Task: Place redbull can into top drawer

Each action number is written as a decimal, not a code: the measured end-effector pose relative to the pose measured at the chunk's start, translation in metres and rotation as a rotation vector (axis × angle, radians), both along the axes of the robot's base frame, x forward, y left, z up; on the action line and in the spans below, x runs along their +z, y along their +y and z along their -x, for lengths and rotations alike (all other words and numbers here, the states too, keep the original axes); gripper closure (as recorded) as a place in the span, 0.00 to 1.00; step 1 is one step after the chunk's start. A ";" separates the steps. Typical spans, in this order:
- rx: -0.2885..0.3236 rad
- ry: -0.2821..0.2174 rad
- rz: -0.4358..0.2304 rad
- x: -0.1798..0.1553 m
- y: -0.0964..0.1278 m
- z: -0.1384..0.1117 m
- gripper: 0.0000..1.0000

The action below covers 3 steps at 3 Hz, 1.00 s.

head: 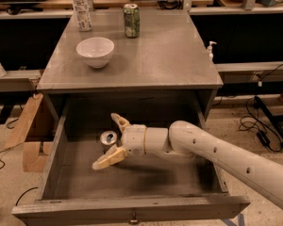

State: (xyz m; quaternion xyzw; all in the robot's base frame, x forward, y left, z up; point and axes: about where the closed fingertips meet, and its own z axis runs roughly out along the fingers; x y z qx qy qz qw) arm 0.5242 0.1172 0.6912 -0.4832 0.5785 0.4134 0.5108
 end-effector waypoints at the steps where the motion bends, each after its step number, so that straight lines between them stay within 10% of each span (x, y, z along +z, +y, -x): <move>1: 0.000 0.000 0.000 0.000 0.000 0.000 0.00; 3: -0.001 -0.054 0.113 0.076 -0.053 0.008 0.00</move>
Offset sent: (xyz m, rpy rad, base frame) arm -0.0033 -0.0457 0.0863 -0.1089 -0.0725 0.0069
